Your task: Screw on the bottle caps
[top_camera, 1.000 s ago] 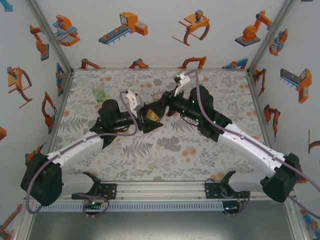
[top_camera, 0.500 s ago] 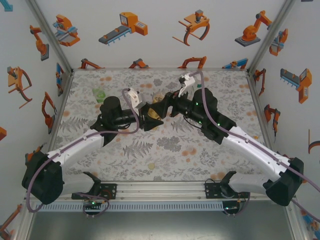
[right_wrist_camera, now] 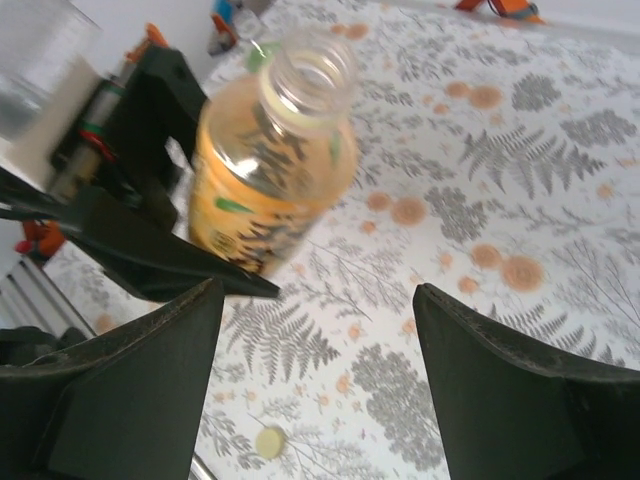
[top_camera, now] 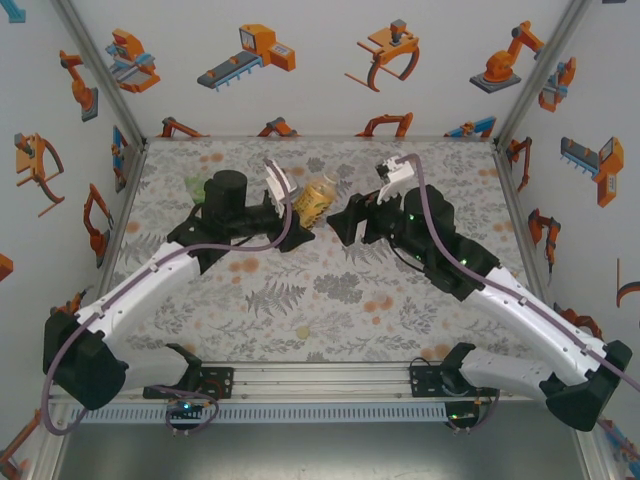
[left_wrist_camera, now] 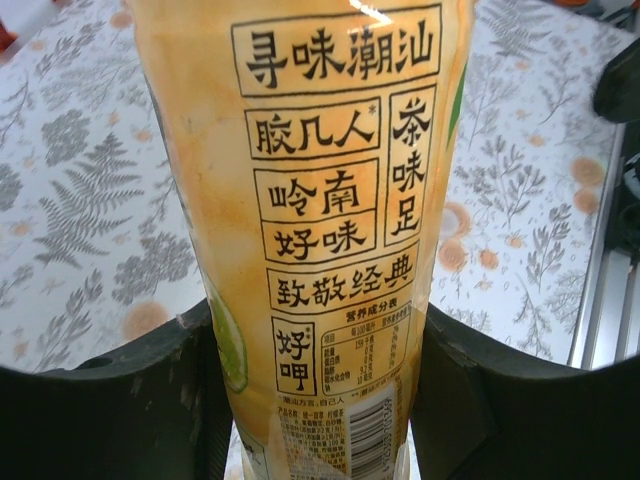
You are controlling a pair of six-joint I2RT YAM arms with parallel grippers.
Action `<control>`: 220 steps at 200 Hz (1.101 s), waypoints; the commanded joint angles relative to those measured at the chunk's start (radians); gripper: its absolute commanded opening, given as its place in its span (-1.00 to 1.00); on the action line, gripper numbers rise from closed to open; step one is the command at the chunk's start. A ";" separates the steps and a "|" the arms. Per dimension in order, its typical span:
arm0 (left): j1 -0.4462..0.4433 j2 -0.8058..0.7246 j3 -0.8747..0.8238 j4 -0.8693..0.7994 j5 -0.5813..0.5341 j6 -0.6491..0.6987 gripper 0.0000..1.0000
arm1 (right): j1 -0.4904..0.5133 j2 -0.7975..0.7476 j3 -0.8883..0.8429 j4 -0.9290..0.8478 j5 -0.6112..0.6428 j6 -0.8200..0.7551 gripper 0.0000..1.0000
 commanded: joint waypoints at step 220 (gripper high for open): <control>0.157 -0.042 0.037 -0.425 0.000 0.172 -0.98 | 0.005 0.169 -0.246 -0.470 0.110 0.307 0.18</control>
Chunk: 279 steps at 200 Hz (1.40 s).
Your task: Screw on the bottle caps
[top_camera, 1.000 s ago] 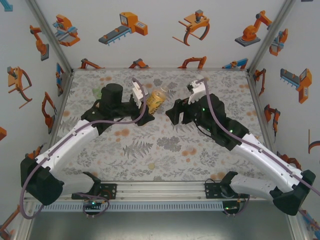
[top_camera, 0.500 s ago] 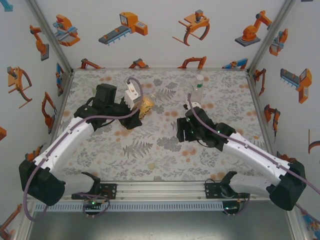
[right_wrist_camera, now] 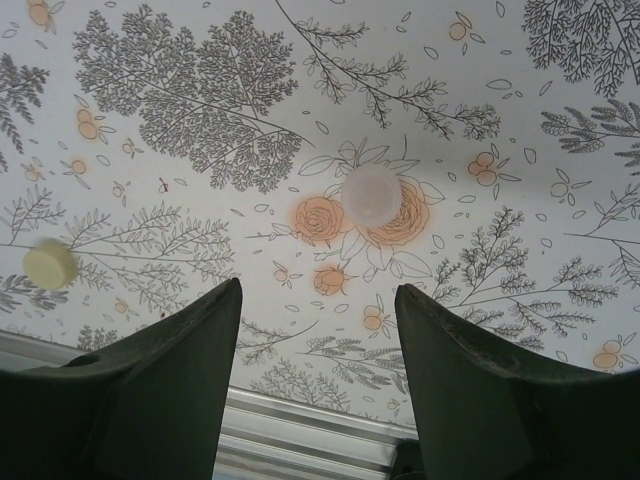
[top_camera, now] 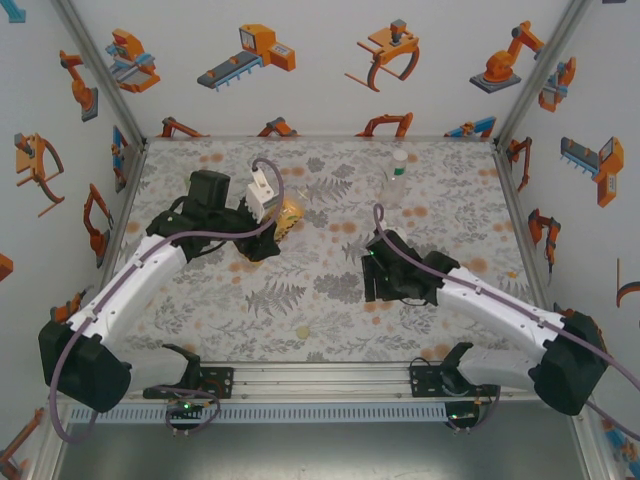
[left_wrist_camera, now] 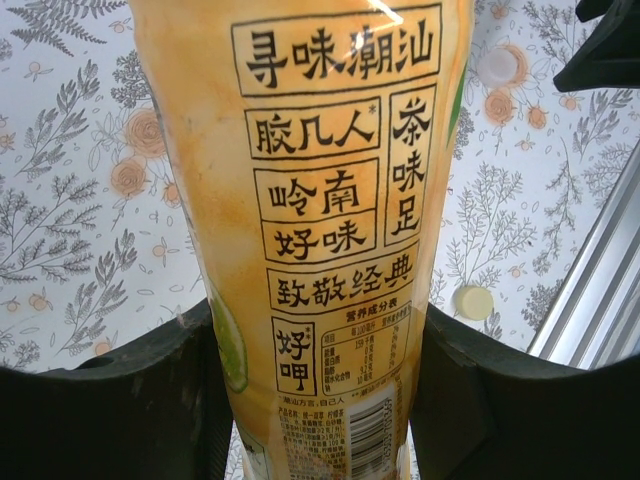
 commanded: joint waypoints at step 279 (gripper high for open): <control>0.351 -0.139 -0.037 0.086 -0.026 -0.146 -0.86 | 0.462 0.787 0.642 -0.165 -0.077 -0.077 -0.07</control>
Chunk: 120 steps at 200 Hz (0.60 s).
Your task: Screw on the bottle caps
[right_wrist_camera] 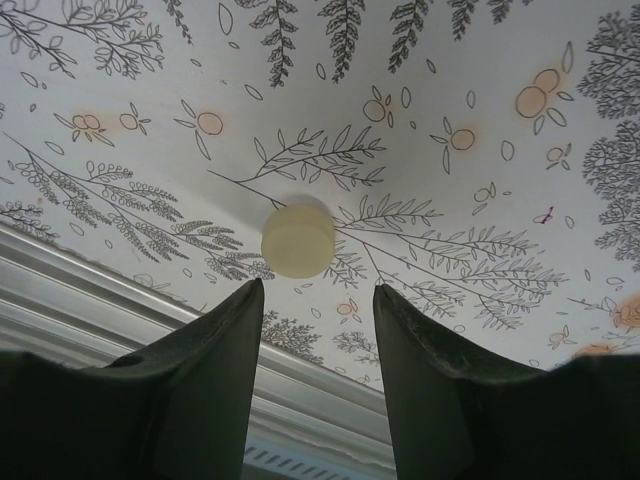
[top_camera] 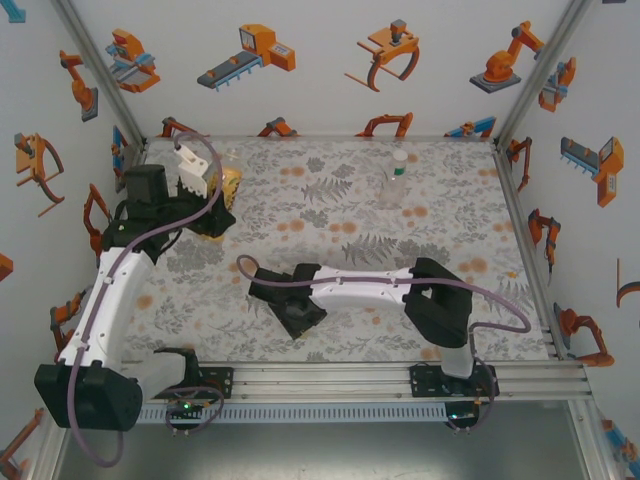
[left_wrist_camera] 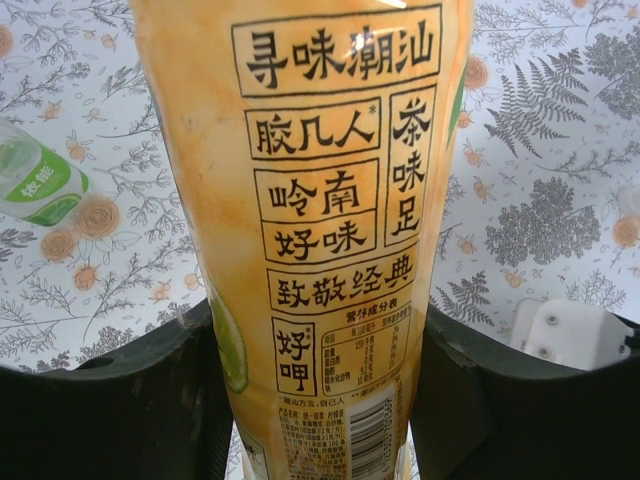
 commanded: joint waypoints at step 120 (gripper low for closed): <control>0.005 -0.012 -0.021 0.037 0.063 -0.025 -0.86 | -0.034 0.053 0.008 0.054 -0.075 -0.032 -0.08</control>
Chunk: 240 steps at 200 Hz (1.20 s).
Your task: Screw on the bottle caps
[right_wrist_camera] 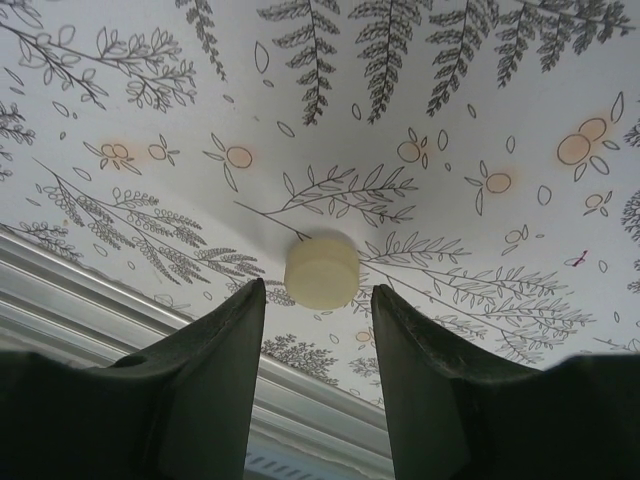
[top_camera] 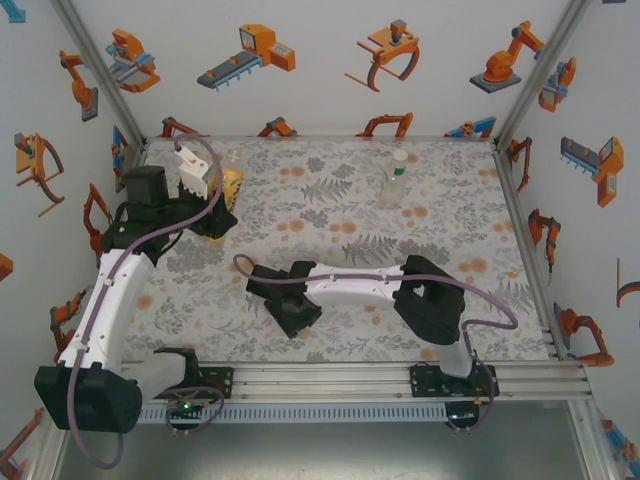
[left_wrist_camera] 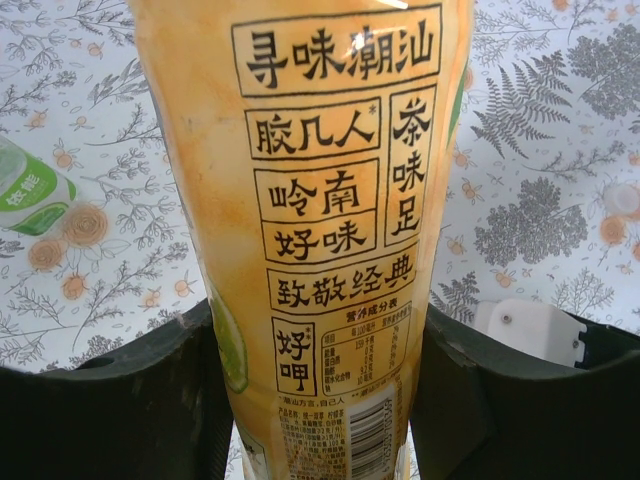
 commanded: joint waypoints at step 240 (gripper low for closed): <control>0.005 -0.014 -0.019 0.036 0.051 -0.027 -0.86 | -0.018 0.074 -0.025 0.002 -0.020 0.032 -0.30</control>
